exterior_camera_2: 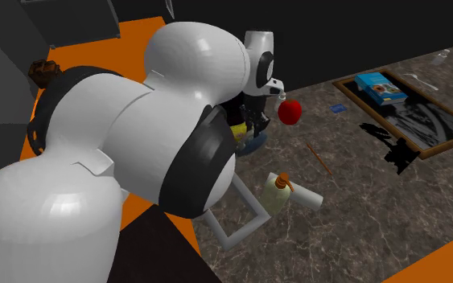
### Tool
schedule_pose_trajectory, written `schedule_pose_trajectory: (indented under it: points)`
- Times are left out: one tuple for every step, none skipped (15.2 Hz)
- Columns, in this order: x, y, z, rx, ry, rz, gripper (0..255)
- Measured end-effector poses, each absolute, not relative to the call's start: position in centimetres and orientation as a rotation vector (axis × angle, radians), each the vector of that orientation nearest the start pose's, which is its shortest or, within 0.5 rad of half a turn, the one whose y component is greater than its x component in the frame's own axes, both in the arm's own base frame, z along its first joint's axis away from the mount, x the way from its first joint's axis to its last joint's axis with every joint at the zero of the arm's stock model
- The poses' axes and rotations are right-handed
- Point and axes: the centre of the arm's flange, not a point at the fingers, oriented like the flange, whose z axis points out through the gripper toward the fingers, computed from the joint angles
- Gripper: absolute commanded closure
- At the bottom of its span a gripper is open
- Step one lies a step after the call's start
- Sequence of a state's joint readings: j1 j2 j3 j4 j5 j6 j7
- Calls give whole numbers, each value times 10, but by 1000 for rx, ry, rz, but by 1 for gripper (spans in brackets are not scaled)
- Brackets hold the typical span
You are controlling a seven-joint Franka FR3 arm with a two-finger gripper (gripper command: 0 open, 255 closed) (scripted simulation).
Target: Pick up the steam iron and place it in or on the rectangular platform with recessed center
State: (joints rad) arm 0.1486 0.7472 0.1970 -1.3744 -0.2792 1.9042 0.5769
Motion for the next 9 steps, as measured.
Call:
schedule_pose_trajectory:
  points:
    - [683,195,267,-3318,251,214,255]
    - [682,195,272,-3318,251,214,255]
    - [682,196,278,-3318,251,214,255]
    - [682,195,283,-3318,251,214,255]
    - [682,195,288,-3318,251,214,255]
    - [682,195,292,-3318,251,214,255]
    - [683,196,297,-3318,251,214,255]
    - [683,197,303,-3318,251,214,255]
    - [683,195,308,-3318,251,214,255]
